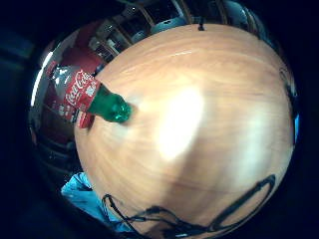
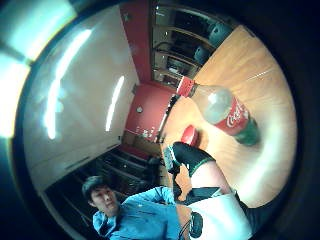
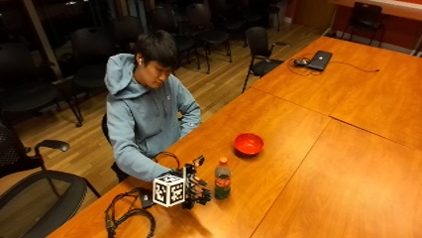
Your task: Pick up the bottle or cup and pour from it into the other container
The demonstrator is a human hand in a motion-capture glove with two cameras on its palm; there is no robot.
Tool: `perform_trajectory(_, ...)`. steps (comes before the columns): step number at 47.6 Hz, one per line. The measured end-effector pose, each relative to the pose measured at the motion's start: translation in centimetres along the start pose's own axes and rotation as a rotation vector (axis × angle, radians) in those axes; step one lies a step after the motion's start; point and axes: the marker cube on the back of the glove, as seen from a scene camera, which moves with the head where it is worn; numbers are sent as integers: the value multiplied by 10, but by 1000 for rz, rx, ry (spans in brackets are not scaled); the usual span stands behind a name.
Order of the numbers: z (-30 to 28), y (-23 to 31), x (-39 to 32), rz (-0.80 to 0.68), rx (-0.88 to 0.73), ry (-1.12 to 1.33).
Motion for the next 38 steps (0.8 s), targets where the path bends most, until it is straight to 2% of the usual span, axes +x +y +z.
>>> perform_trajectory(13,67,-31,-1,3,-51,-179)
perform_trajectory(20,93,-43,-8,-4,9,-272)
perform_trajectory(38,129,-53,-19,-18,153,-295)
